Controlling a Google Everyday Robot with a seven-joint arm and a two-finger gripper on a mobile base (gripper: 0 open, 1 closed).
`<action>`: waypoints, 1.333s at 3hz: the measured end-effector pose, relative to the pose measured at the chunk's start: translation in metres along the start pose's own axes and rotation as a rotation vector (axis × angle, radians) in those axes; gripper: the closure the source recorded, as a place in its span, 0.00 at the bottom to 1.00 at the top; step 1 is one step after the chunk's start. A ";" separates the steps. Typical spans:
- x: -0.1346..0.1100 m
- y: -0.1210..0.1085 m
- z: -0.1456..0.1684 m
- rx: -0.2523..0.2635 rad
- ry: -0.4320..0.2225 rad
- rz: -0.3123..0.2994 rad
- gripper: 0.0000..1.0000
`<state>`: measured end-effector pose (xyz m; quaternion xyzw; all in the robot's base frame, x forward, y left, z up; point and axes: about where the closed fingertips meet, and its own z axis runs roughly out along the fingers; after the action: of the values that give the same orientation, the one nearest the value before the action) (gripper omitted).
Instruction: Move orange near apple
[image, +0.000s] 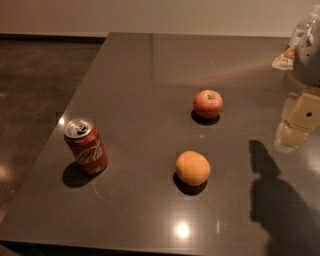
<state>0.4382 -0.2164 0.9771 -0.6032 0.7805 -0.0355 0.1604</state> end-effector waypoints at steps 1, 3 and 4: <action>0.000 0.000 0.000 0.000 0.000 0.000 0.00; -0.041 0.041 0.017 -0.117 -0.102 -0.208 0.00; -0.066 0.069 0.027 -0.152 -0.174 -0.300 0.00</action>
Offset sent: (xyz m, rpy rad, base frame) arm -0.0084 0.0261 -0.0175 0.0047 0.1053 0.1834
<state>0.3966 -0.1310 0.9477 -0.7240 0.6654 0.0526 0.1742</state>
